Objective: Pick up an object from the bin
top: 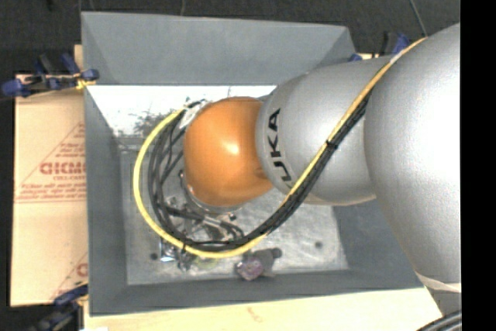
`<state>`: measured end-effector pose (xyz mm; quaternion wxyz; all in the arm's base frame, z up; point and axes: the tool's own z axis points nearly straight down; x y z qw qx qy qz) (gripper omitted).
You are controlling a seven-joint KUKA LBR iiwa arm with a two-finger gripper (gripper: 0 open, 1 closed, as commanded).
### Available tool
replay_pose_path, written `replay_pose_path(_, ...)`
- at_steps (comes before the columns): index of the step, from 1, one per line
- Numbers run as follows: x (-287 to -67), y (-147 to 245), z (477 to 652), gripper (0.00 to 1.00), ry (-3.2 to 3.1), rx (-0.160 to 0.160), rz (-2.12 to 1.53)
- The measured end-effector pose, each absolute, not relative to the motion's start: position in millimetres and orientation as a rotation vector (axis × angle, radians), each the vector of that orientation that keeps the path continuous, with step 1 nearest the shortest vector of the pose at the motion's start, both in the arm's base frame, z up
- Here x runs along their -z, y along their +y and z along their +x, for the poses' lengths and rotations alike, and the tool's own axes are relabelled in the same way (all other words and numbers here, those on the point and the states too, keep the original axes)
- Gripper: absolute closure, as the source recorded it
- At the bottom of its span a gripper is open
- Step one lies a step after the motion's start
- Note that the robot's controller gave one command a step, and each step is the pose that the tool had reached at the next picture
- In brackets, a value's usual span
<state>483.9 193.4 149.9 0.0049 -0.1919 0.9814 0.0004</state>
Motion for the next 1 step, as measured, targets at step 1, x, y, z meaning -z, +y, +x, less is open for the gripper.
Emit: replay_pose_path(1, -200.4, 193.0, 486.3, 1.0, 3.076, -0.001, -0.593)
